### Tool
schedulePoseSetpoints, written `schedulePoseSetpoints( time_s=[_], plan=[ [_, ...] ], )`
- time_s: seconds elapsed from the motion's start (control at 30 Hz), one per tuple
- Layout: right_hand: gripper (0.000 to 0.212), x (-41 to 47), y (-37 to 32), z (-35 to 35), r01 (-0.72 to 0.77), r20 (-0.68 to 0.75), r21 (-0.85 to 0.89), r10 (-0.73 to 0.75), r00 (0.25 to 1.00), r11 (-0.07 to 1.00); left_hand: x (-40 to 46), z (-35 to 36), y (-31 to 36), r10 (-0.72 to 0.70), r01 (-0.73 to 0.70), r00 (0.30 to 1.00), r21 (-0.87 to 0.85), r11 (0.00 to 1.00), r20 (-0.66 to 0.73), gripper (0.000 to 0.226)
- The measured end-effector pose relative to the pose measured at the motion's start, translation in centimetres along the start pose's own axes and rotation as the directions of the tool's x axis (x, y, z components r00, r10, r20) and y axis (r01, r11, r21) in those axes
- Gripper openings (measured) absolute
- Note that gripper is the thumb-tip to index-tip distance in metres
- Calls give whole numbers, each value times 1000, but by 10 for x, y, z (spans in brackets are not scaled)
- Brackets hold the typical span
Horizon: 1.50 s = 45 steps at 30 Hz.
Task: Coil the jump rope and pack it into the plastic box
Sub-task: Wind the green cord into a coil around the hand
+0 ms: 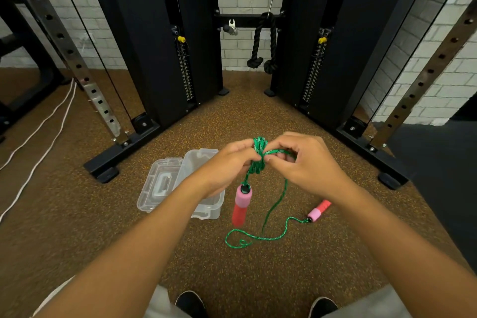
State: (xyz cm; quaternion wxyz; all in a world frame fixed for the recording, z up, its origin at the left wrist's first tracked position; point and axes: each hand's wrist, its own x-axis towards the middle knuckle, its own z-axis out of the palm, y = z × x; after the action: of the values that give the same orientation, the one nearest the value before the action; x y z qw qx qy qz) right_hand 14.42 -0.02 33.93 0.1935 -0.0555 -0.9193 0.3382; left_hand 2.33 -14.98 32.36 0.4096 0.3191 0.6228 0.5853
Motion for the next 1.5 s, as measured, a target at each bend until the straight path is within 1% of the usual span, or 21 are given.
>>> schedulePoseSetpoints(
  time_s=[0.13,0.2,0.27,0.4,0.53,0.63,0.73,0.87,0.97,1.03,1.1,1.2,1.27,1.37,1.5],
  plan=[
    [7,3,6,-7,-12,17,-16,13,1000,1000,-4,3,2,-43,40,996,42,998,77,26],
    [6,3,10,-8,-15,30,-34,16,999,999,-5,4,3,-64,59,994,51,997,93,27],
    [9,2,14,-8,-13,29,-40,14,999,999,-6,3,3,-77,69,992,72,995,105,30],
    [11,2,16,-9,-34,35,40,32,999,999,-6,3,3,-92,85,988,65,994,126,28],
    [1,2,17,-11,-41,66,148,31,997,988,-5,2,3,-100,92,987,66,994,126,33],
    [7,3,22,-10,-68,57,186,59,997,980,-5,1,2,-129,116,984,102,988,124,37],
    [7,4,27,-6,-86,47,205,78,996,975,-5,1,2,-119,103,985,120,987,129,36],
    [13,4,31,2,-114,40,255,107,993,960,-6,2,3,-105,103,988,30,994,111,38],
    [16,5,37,10,-147,48,253,139,989,956,-5,6,2,-83,83,994,1,997,67,40],
    [19,4,40,16,-181,63,221,171,983,958,-5,8,2,-67,69,997,-37,997,41,40],
    [22,2,39,24,-211,113,165,194,974,964,-4,7,3,-54,56,998,-138,989,20,39],
    [32,-1,36,38,-267,175,132,242,954,955,-2,4,4,-1,-2,1000,-295,956,-9,40],
    [36,-1,31,44,-258,202,93,236,951,962,-1,1,6,49,-61,998,-395,917,-41,40],
    [28,-2,21,49,-209,246,77,184,952,975,0,-4,9,69,-120,990,-495,861,-121,40],
    [27,-5,18,48,-140,260,2,134,956,990,3,-7,7,73,-167,976,-491,855,-204,39]
  ],
)
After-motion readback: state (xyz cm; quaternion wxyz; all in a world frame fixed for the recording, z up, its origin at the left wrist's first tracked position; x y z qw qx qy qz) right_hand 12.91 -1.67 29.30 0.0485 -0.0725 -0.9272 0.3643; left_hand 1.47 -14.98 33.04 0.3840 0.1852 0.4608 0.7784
